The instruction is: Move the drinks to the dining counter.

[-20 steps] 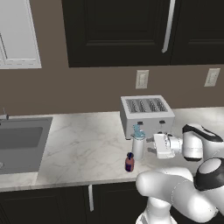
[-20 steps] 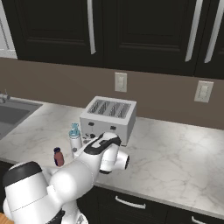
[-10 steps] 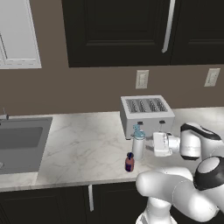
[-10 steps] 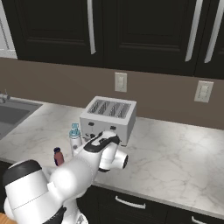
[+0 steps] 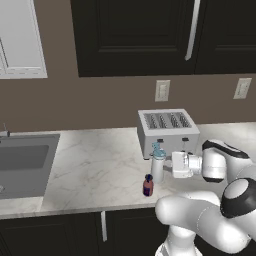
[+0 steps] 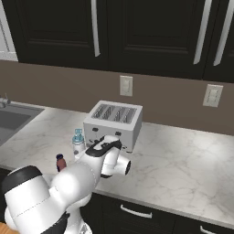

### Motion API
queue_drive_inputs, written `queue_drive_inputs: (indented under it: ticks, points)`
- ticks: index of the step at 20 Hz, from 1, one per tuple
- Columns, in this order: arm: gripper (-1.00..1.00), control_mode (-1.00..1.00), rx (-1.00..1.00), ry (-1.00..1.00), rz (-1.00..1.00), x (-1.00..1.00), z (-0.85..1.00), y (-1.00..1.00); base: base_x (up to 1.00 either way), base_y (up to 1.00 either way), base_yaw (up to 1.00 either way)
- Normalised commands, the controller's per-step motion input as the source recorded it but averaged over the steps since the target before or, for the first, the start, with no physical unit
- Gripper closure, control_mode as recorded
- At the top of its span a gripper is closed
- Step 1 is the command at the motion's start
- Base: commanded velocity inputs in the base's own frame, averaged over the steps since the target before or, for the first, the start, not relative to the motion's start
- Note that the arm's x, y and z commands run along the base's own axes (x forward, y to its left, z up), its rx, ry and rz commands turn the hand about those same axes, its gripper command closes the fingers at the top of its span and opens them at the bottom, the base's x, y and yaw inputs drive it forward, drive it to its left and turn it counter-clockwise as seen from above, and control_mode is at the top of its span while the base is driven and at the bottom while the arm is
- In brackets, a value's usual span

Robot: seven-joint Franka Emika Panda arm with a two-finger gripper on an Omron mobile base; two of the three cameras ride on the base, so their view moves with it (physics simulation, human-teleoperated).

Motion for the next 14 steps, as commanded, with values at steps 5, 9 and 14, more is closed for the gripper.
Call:
queue_drive_inputs:
  ticks: [5, 9, 14]
  points:
    - [-1.0, -1.0, 0.01, 0.05, 0.0, 0.0, 0.0, 0.06, 0.0, 0.0, 0.0]
    - [-1.0, -1.0, 0.02, 0.02, 0.0, 0.0, 0.0, 0.0, 0.0, 0.0, 0.0]
    - [-1.0, -1.0, 0.0, 0.01, 0.0, 0.0, 0.0, 0.02, 0.0, 0.0, 0.0]
